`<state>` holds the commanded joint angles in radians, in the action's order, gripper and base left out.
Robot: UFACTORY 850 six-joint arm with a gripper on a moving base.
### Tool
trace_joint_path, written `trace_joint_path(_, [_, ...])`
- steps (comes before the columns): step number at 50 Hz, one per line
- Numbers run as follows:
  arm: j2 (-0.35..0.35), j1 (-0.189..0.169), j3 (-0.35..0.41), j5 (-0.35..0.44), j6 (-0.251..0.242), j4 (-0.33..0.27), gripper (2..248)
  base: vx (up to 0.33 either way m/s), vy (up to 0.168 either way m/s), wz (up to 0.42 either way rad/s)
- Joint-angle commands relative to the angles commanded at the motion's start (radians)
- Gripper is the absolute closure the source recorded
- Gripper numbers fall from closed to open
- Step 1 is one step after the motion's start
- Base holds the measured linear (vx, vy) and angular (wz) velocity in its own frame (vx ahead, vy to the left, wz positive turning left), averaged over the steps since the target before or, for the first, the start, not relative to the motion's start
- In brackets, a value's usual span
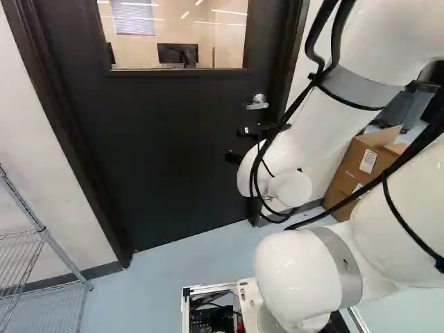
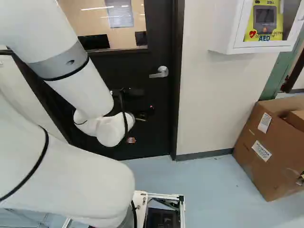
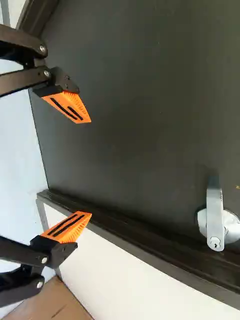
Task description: Open the door and move inside
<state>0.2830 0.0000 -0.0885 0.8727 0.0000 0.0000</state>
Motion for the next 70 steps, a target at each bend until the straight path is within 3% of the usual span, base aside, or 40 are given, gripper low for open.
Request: trace_joint_path(70, [-0.082,0.000,-0.242,0.000,0.000,0.000,3,0.000,0.000,0.000])
